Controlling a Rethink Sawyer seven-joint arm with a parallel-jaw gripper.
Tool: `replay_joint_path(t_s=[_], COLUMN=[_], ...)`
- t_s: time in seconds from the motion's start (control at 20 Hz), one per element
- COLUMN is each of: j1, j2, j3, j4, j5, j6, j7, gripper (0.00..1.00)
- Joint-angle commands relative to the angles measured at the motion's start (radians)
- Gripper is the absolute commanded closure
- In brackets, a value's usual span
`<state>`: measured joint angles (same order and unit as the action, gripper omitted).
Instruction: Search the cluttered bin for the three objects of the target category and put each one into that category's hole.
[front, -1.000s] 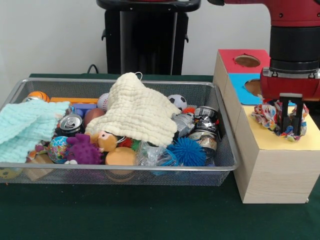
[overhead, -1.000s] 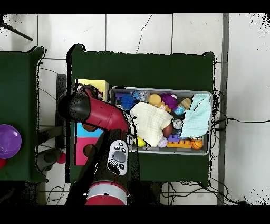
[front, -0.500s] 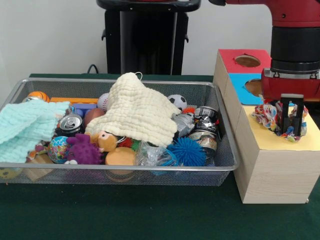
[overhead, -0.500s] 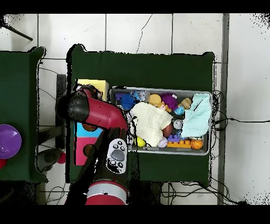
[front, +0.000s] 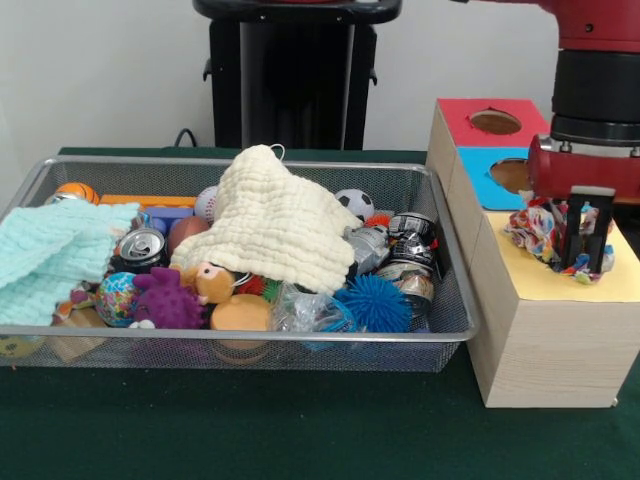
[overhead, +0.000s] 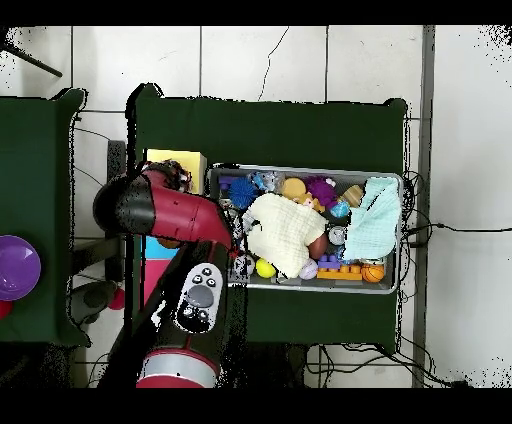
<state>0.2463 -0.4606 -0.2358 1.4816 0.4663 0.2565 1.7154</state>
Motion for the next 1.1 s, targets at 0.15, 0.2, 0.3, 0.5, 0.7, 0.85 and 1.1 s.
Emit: replay_joint_path(t_s=[0.15, 0.2, 0.3, 0.5, 0.7, 0.85, 1.1], j1=[0.056, 0.064, 0.063, 0.040, 0.019, 0.007, -0.018], j2=[0.303, 0.309, 0.312, 0.296, 0.286, 0.284, 0.290], j3=[-0.101, -0.116, -0.121, -0.090, -0.068, -0.059, -0.035], j4=[-0.075, -0.088, -0.101, -0.094, -0.092, -0.093, -0.099], j5=[-0.142, -0.150, -0.169, -0.200, -0.230, -0.246, -0.253], j6=[0.199, 0.237, 0.294, 0.304, 0.320, 0.331, 0.374], j7=[0.090, 0.092, 0.084, 0.047, 0.025, 0.020, 0.015], gripper=[1.00, 1.00, 1.00, 1.00, 1.00, 1.00, 1.00])
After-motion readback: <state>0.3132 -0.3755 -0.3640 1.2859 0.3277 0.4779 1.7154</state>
